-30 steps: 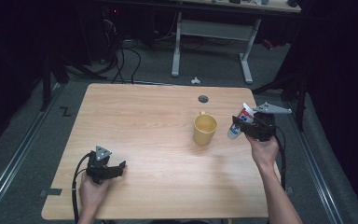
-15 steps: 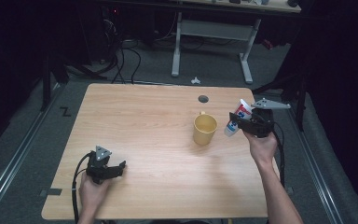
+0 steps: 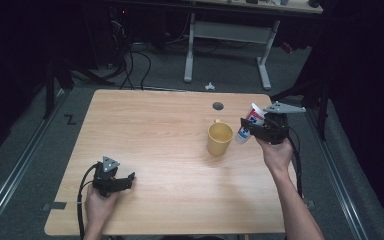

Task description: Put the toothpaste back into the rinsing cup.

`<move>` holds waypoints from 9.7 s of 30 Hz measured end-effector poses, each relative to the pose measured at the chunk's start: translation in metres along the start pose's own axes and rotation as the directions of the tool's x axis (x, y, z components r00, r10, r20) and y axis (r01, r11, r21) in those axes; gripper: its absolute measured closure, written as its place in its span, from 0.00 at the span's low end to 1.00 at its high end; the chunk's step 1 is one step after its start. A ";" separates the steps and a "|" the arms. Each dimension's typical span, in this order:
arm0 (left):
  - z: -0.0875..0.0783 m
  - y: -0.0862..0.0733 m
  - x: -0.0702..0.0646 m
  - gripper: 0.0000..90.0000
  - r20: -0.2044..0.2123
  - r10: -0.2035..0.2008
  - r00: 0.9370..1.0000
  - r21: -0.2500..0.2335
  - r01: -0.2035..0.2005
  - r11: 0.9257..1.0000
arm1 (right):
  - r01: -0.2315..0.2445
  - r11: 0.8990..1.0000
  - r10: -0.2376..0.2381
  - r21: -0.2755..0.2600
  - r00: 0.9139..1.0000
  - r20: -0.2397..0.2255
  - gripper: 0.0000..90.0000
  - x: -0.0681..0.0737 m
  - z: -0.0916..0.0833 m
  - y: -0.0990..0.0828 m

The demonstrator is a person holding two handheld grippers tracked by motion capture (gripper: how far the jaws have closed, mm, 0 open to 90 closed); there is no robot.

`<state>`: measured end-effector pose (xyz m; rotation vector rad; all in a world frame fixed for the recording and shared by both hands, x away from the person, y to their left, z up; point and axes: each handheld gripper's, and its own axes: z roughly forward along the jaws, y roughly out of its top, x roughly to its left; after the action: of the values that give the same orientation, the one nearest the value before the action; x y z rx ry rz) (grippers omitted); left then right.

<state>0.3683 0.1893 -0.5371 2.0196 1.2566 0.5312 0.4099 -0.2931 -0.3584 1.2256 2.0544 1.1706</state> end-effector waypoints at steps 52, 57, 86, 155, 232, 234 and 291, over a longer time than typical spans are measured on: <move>0.000 0.000 0.000 0.21 0.003 0.003 1.000 0.002 -0.003 1.000 | 0.023 0.999 -0.022 0.046 0.999 -0.026 0.75 0.018 0.053 0.023; 0.000 0.000 0.000 0.21 0.003 0.003 1.000 0.002 -0.003 1.000 | 0.035 0.998 -0.034 0.055 0.999 -0.019 0.75 0.019 0.059 0.022; 0.000 0.000 0.000 0.21 0.006 0.006 1.000 0.003 -0.006 1.000 | 0.030 0.990 -0.029 0.138 1.000 -0.004 0.75 0.023 0.096 0.005; 0.000 0.000 0.000 0.21 0.006 0.007 1.000 0.003 -0.007 1.000 | 0.012 0.978 -0.017 0.209 1.000 0.025 0.62 0.023 0.121 -0.017; 0.000 0.000 0.000 0.21 0.006 0.007 1.000 0.003 -0.007 1.000 | -0.033 0.999 0.033 0.002 0.997 0.070 0.51 0.006 0.007 -0.030; 0.000 0.000 0.000 0.21 0.006 0.007 1.000 0.003 -0.007 1.000 | -0.028 1.000 0.028 -0.007 0.997 0.069 0.51 0.006 0.004 -0.031; 0.000 0.000 0.000 0.21 0.005 0.008 1.000 0.003 -0.008 1.000 | -0.065 0.996 0.072 -0.065 0.991 0.116 0.53 0.003 -0.021 -0.101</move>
<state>0.3680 0.1889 -0.5369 2.0280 1.2481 0.5283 0.3459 -0.3232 -0.4331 1.3132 1.8902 1.1541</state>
